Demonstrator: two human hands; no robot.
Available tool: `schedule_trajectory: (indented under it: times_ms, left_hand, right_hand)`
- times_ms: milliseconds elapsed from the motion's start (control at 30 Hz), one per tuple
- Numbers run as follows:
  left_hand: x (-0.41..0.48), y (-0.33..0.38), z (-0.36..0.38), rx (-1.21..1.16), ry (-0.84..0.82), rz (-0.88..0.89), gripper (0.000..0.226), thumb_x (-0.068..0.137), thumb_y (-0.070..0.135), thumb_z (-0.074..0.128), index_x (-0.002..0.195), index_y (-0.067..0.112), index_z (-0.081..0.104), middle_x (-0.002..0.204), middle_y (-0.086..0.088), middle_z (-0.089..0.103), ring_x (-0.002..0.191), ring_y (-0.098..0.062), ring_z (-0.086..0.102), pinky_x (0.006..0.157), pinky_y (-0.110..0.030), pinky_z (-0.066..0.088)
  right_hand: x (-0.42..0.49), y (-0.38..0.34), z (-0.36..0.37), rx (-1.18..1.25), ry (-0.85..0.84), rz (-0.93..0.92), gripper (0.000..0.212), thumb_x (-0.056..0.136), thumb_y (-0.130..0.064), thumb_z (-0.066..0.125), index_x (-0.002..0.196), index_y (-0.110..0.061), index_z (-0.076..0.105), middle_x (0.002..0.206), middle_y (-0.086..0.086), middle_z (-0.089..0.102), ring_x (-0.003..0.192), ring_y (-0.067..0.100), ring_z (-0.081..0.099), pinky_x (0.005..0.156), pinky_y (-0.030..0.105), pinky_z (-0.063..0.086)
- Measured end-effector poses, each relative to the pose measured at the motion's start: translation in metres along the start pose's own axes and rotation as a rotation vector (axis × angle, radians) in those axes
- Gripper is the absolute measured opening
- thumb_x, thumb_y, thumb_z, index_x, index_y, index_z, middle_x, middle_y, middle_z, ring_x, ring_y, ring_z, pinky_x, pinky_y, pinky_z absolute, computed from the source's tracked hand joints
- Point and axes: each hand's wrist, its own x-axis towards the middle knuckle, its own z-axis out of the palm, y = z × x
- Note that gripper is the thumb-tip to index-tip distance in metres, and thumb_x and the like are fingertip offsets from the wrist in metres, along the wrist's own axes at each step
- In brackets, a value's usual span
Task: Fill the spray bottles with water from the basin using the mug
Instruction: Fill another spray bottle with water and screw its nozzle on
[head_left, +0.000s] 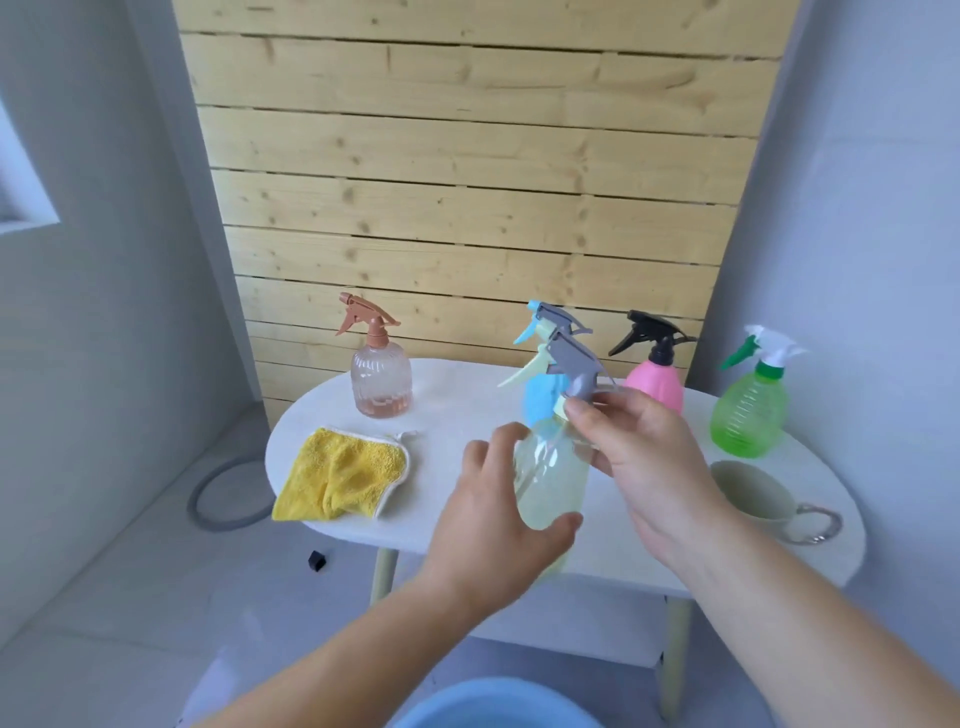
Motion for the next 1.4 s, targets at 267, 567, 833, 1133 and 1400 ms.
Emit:
schedule_trajectory:
  times_ms: [267,567,833,1133,1400]
  left_hand:
    - [-0.063,0.025,0.008,0.099,-0.078,-0.038,0.071,0.079,0.040,0.077,0.138,0.038,0.036,0.113,0.010,0.042,0.103,-0.018,0.058,0.088,-0.033,0.051]
    - [-0.070,0.012,0.004,-0.281,-0.423,-0.293,0.090,0.071,0.038,0.071,0.150,0.034,0.029,0.112,0.007,0.060,0.080,0.005,0.061,0.076,-0.013,0.051]
    - [-0.067,0.007,0.010,-0.195,-0.251,-0.205,0.055,0.075,0.041,0.090,0.107,0.021,0.048,0.089,0.003,0.062,0.072,-0.006,0.052,0.072,-0.028,0.051]
    - [-0.066,0.002,0.007,-0.144,-0.262,-0.187,0.046,0.077,0.042,0.088,0.101,0.027,0.052,0.084,0.012,0.063,0.064,0.002,0.051,0.063,-0.012,0.045]
    - [-0.064,-0.002,0.005,-0.077,-0.287,-0.189,0.050,0.075,0.048,0.089,0.111,0.033,0.056,0.100,0.011,0.064,0.078,0.002,0.058,0.066,-0.011,0.043]
  right_hand:
    - [-0.048,0.011,-0.027,0.077,-0.038,0.143,0.009,0.081,-0.013,0.079,0.084,-0.017,0.071,0.074,-0.006,0.070,0.076,0.012,0.065,0.080,0.034,0.055]
    - [-0.061,0.031,-0.033,0.068,-0.122,0.211,0.012,0.088,-0.007,0.072,0.099,-0.002,0.070,0.096,0.016,0.074,0.081,0.017,0.069,0.070,0.028,0.056]
    - [-0.057,0.031,-0.034,0.144,-0.239,0.202,0.006,0.092,-0.011,0.067,0.097,-0.013,0.064,0.100,0.000,0.072,0.095,0.015,0.068,0.094,0.050,0.056]
    - [-0.049,0.035,-0.041,0.078,-0.368,0.166,0.027,0.093,-0.001,0.064,0.116,-0.014,0.064,0.106,0.007,0.067,0.101,0.016,0.067,0.088,0.044,0.059]
    - [-0.045,0.040,-0.044,-0.082,-0.327,0.123,0.028,0.090,-0.001,0.067,0.112,-0.017,0.066,0.095,-0.002,0.071,0.092,0.016,0.065,0.086,0.037,0.056]
